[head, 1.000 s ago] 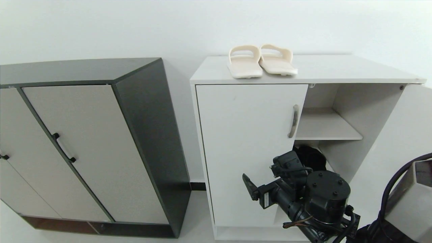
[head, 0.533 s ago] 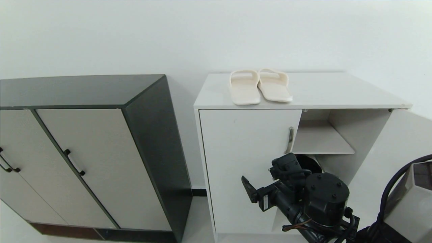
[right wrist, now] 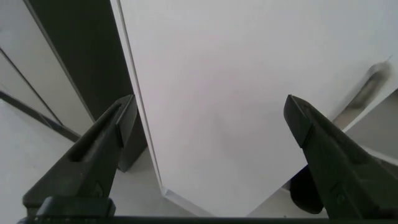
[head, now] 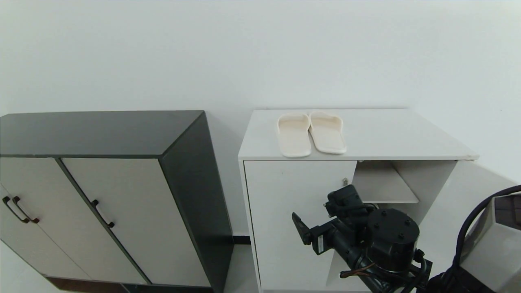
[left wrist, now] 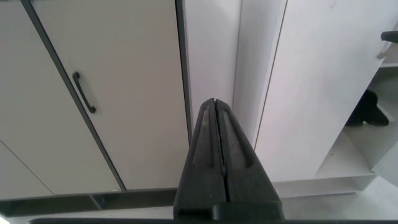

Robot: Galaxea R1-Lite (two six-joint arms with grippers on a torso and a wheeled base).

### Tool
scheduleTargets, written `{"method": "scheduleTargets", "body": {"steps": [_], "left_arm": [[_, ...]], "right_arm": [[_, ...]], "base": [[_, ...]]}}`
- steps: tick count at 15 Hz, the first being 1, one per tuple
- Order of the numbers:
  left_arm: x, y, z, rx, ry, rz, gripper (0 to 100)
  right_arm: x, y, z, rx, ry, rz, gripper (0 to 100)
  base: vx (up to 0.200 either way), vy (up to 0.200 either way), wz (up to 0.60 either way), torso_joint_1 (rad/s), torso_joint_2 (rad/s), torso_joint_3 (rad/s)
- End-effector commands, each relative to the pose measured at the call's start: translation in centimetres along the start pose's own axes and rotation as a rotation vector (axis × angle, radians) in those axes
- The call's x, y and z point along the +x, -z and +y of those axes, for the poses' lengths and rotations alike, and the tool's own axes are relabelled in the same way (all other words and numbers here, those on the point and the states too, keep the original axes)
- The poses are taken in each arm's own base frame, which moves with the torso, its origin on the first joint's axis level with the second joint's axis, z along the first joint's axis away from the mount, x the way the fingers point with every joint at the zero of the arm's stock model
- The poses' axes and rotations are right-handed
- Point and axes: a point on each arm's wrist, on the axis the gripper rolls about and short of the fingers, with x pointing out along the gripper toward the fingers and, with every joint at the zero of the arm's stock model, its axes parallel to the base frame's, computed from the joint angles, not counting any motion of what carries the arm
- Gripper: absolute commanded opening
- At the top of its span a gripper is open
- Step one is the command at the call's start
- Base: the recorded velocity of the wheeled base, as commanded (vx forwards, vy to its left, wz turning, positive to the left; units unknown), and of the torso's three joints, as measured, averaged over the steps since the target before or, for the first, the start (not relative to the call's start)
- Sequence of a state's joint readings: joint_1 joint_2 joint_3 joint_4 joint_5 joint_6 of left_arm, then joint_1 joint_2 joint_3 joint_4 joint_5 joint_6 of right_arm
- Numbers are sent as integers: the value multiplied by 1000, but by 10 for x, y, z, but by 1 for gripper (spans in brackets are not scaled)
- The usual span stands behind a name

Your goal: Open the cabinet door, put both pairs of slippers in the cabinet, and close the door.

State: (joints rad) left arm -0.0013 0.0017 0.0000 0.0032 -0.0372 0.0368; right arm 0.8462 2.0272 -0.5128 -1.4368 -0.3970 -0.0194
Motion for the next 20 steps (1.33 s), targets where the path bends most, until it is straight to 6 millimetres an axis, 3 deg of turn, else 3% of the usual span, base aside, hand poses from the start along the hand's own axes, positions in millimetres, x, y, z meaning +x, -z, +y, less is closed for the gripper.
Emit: {"method": "scheduleTargets", "body": {"steps": [1, 8, 14, 17, 20], "left_arm": [[0, 0, 0, 0, -2, 1, 0], [0, 0, 0, 0, 0, 1, 0], [0, 0, 0, 0, 0, 1, 0], [0, 0, 0, 0, 0, 1, 0], [0, 0, 0, 0, 0, 1, 0]], "right_arm": [[0, 2, 0, -3, 0, 5, 100], [0, 3, 1, 1, -5, -7, 100], [8, 13, 2, -57, 19, -25, 100], [4, -3, 1, -35, 21, 45, 100], [-16, -48, 7, 53, 47, 150, 100]], "base": [[0, 0, 0, 227, -525, -315], [0, 0, 0, 237, -556, -317], [0, 0, 0, 54, -115, -64], [0, 0, 0, 0, 0, 0], [0, 0, 0, 0, 0, 0]]}}
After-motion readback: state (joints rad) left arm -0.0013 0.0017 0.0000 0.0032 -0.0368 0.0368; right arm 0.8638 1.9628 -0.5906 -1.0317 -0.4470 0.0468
